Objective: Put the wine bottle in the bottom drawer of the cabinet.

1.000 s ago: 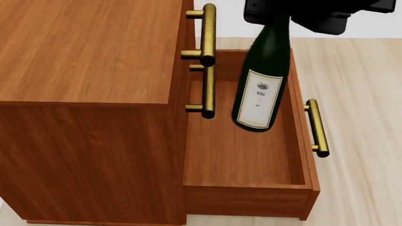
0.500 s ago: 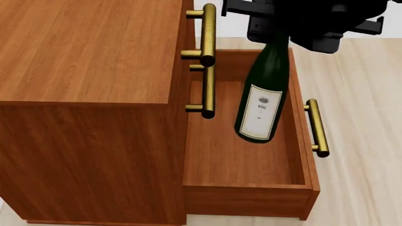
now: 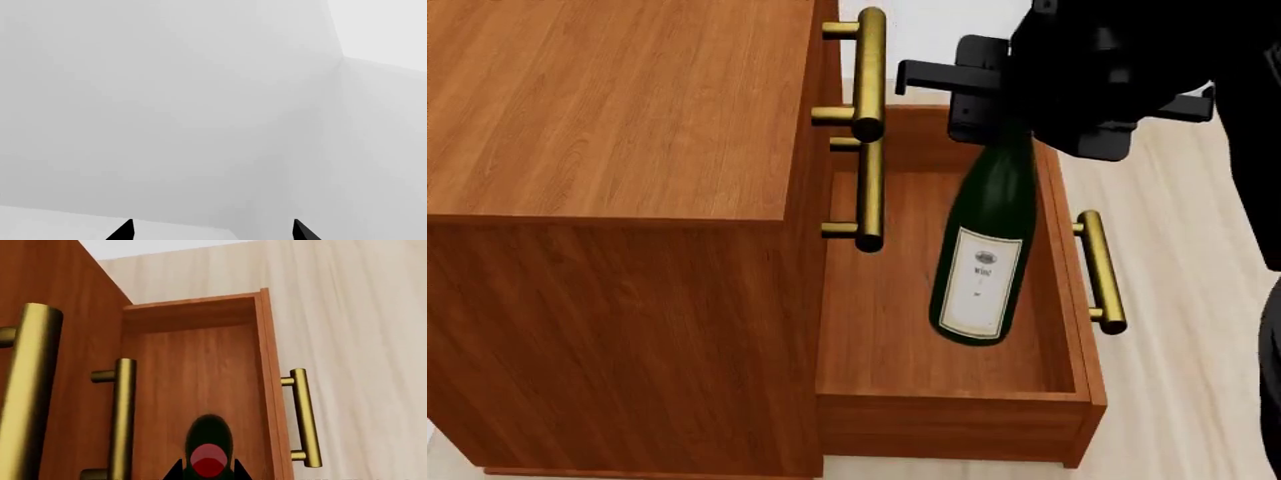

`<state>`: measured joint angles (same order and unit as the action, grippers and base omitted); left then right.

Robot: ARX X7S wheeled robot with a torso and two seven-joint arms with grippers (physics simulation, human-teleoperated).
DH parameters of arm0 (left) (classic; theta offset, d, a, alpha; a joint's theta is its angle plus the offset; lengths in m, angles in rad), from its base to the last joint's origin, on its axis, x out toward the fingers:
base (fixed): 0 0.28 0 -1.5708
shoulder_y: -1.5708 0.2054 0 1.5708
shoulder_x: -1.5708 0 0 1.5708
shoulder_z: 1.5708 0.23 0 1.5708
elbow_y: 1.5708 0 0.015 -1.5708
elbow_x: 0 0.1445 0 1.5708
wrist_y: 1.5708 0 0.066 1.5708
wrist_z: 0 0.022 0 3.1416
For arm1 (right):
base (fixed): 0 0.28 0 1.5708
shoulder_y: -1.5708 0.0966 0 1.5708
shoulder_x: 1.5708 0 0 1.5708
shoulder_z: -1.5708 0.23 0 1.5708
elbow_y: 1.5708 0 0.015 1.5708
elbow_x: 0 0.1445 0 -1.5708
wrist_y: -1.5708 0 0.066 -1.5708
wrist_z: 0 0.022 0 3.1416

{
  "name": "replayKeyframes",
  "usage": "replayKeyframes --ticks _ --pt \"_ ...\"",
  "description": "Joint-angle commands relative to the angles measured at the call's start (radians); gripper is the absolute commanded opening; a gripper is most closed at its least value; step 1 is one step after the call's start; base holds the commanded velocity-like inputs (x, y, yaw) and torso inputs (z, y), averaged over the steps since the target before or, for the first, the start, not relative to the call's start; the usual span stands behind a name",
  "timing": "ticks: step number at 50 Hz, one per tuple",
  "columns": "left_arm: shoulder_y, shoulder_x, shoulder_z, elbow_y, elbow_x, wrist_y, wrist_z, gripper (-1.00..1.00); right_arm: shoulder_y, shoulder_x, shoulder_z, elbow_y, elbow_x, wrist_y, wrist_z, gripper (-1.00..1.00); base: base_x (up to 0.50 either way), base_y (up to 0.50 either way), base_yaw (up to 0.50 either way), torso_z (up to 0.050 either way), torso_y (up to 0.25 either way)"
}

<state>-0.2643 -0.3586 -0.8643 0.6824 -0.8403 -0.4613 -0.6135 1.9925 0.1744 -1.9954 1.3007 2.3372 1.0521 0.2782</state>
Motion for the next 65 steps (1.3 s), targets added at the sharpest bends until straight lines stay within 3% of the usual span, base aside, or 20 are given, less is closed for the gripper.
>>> replayKeyframes --ticks 1,18,26,31,65 --pt "-0.001 -0.002 0.002 0.002 0.0 0.001 -0.006 1.0 -0.006 -0.024 -0.262 0.007 0.193 -0.048 -0.09 -1.0 0.0 0.0 0.0 0.0 0.0" --pt "0.002 -0.004 0.009 0.0 0.009 0.008 -0.003 1.0 -0.051 -0.077 -0.795 0.008 0.586 -0.128 -0.252 -1.0 0.0 0.0 0.0 0.0 0.001" --pt "-0.001 -0.01 0.009 0.002 0.005 0.005 -0.01 1.0 -0.068 -0.089 -0.943 0.008 0.693 -0.143 -0.291 -1.0 0.0 0.0 0.0 0.001 0.0" --pt "-0.022 -0.041 0.007 0.016 -0.021 -0.03 -0.05 1.0 -0.071 -0.086 -0.988 0.008 0.732 -0.153 -0.296 -1.0 0.0 0.0 0.0 0.0 0.002" --pt "-0.016 -0.036 0.004 0.019 -0.02 -0.007 -0.044 1.0 -0.109 -0.111 -1.079 0.008 0.766 -0.217 -0.317 -1.0 0.0 0.0 0.0 0.0 0.001"
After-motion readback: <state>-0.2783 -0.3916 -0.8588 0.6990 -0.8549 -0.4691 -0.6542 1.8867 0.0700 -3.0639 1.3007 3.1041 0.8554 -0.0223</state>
